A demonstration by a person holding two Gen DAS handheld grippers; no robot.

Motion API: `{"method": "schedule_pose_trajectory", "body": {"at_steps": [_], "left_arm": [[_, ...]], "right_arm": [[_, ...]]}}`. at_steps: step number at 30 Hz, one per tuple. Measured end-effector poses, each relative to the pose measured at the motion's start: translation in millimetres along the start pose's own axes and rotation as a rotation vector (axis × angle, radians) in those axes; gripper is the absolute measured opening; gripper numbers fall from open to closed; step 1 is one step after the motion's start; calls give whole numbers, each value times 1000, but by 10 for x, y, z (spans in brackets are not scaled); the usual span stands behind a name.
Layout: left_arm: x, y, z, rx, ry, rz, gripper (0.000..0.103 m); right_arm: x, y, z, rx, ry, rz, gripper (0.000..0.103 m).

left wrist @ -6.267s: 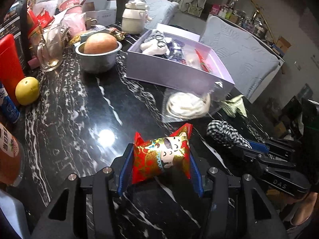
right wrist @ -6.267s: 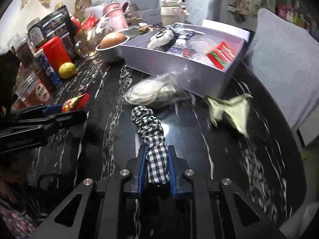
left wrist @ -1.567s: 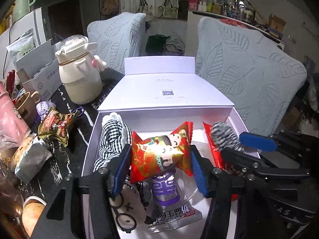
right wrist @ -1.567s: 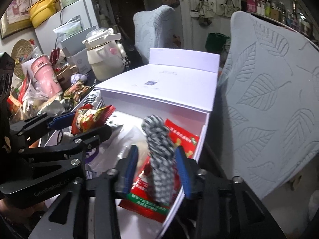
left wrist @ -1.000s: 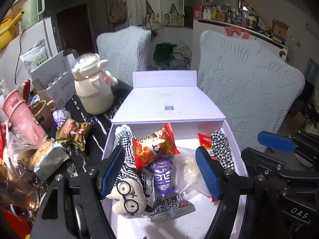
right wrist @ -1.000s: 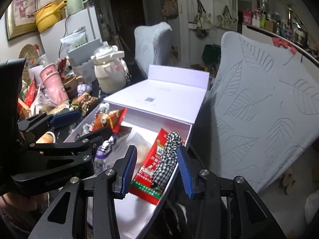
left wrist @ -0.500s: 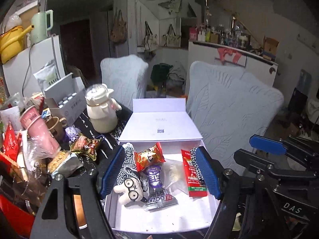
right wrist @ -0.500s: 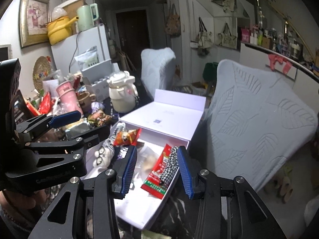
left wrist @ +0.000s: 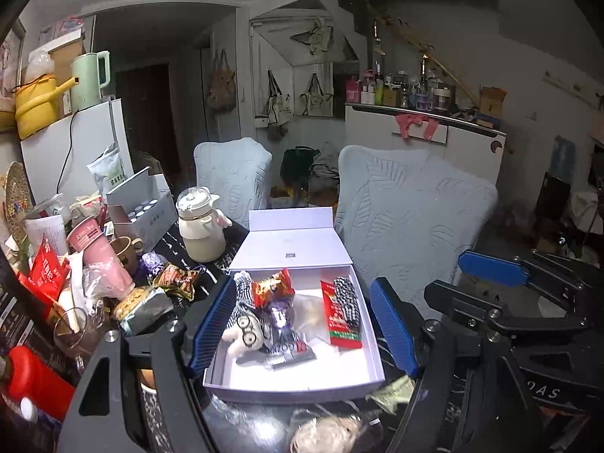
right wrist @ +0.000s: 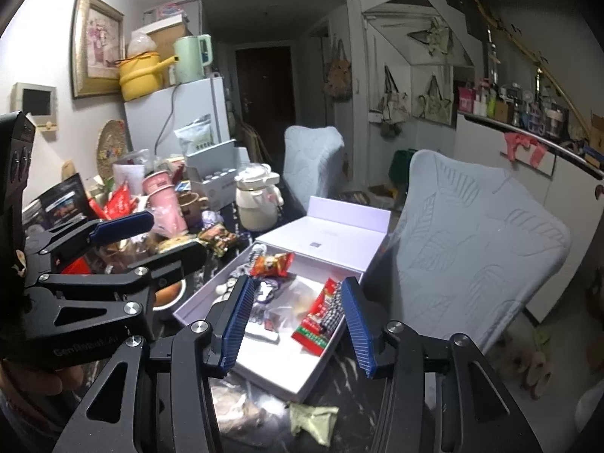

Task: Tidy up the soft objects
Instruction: 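Withdraw both open grippers from the box back over the table, then move both open grippers toward the clear bag with white cable and green cloth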

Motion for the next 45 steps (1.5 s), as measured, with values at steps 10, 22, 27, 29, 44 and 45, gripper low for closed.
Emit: {"method": "schedule_pose_trajectory", "body": {"at_steps": [10, 22, 27, 29, 44, 45], "left_arm": [[-132, -206, -446, -11, 9, -6, 73], [-314, -626, -683, 32, -29, -8, 73], [-368, -850, -654, 73, -58, -25, 73], [-369, -927, -635, 90, -68, -35, 73], [-269, -1468, -330, 217, -95, -98, 73], [-249, -1502, -294, 225, -99, -108, 73]], "right_arm": [[111, -264, -448, -19, 1, -13, 67], [110, -737, -700, 17, 1, 27, 68], [80, -954, -687, 52, 0, 43, 69], [59, -1050, -671, 70, 0, 59, 69], [-97, -1685, -452, 177, -3, 148, 69], [-121, -1732, -426, 184, -5, 156, 69]]}}
Point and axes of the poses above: each gripper's, at about its wrist camera, not at the fingertips, and z roughly the way its jaws point, x to its left, y to its top, the point moved 3 cm from there along z, roughly the way its jaws point
